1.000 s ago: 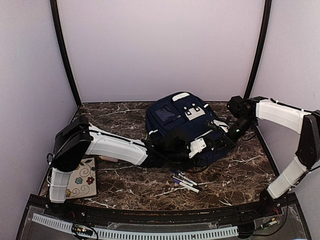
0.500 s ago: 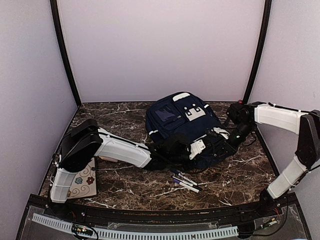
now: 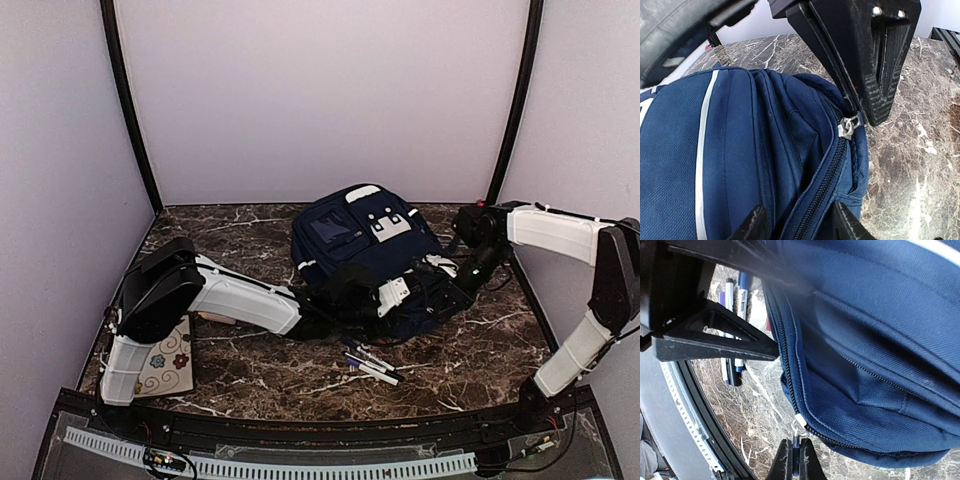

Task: Pack the student bag
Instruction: Hold the largest pocket of the student bag.

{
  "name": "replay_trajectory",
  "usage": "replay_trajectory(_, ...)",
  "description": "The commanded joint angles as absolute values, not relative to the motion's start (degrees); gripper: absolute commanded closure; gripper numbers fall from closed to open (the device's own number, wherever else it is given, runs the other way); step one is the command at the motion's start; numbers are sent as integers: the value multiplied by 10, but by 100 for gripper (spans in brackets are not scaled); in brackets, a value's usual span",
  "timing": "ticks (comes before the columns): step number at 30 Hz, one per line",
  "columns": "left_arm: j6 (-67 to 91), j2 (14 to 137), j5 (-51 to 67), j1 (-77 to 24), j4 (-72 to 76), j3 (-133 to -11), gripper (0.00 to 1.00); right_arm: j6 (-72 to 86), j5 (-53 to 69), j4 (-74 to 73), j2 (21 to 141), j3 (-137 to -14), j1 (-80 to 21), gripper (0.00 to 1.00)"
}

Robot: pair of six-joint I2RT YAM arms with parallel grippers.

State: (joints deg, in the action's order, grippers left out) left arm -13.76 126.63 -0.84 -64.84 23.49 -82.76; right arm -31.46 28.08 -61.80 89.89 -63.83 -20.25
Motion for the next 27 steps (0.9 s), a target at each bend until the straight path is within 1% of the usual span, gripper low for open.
replay_trajectory(1, -155, 1252, -8, -650, 241, -855, 53, -323, 311, -642, 875, -655, -206, 100)
replay_trajectory(5, -159, 1262, 1, -650, 236, -871, 52, -324, 319, -640, 877, -650, -206, 100)
replay_trajectory(11, -159, 1290, 65, -650, 192, -910, 51, -321, 321, -639, 877, -656, -206, 100)
replay_trajectory(17, -144, 1306, 83, -650, 186, -911, 58, -318, 319, -636, 877, -650, -206, 100)
replay_trajectory(19, -143, 1309, 82, -649, 186, -912, 63, -318, 317, -635, 877, -650, -206, 100)
replay_trajectory(20, -143, 1312, 79, -649, 184, -914, 68, -317, 312, -635, 877, -649, -206, 100)
replay_trajectory(22, -144, 1313, 69, -650, 179, -918, 81, -307, 290, -628, 880, -646, -205, 100)
replay_trajectory(24, -142, 1313, 54, -649, 172, -923, 96, -302, 265, -628, 887, -644, -199, 100)
replay_trajectory(25, -139, 1311, 48, -650, 168, -925, 100, -299, 249, -628, 892, -644, -194, 100)
replay_trajectory(27, -139, 1306, 42, -650, 168, -920, 100, -293, 218, -631, 904, -647, -174, 100)
